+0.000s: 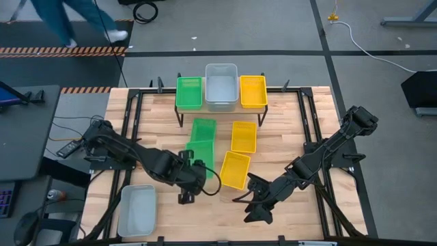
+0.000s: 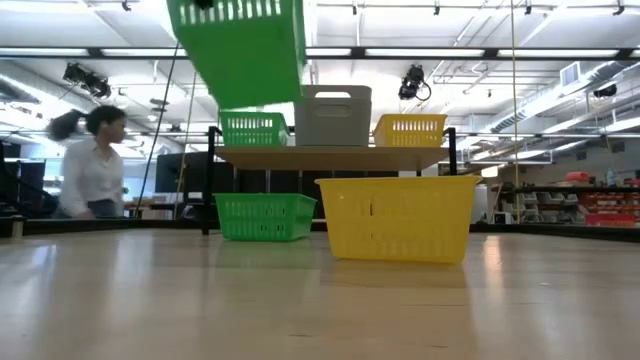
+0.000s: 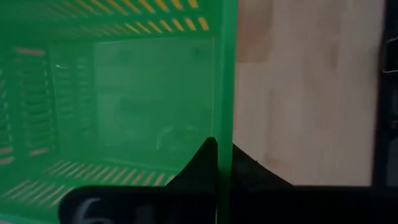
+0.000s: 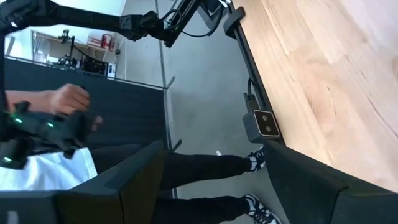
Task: Stack baskets on shelf by color
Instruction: Stack the bottom green bin on top of the green bin on the shelf
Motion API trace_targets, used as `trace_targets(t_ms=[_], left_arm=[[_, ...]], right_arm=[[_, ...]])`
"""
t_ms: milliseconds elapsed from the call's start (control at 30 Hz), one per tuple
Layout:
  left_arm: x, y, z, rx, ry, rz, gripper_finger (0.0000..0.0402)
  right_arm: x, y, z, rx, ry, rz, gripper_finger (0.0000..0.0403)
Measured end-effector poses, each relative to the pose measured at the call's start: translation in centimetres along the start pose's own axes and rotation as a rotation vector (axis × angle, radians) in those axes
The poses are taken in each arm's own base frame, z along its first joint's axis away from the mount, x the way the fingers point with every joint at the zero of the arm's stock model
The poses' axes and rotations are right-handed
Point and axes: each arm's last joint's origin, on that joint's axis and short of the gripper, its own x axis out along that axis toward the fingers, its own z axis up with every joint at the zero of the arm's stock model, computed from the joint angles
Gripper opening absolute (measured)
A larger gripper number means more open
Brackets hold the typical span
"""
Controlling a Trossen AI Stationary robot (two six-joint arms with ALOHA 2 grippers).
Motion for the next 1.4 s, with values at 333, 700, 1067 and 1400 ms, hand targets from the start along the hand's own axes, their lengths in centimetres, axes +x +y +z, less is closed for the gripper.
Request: trace_targets(t_ms=[333, 700, 1067, 1400], left_arm=[[-4.3, 3.3, 0.1, 0.07, 0.078, 0.218, 0.0001], [-5.4, 9.7, 0.9, 0.104, 0.099, 0.344, 0.0003], [-9.1, 18.9, -0.8, 0.036, 0.057, 0.235, 0.0003], [-7.9, 24.2, -0.8, 0.049, 0.033, 0.205, 0.0004]], right_arm=[[0.0, 0.0, 0.1, -0.032, -0.001, 0.0, 0.0283], [0.0, 0.0, 0.1, -0.026, -0.001, 0.0, 0.0283], [0.0, 0.0, 0.1, -0.012, -0.014, -0.005, 0.0283], [0.0, -0.1, 0.1, 0.006, -0.028, -0.017, 0.0283]])
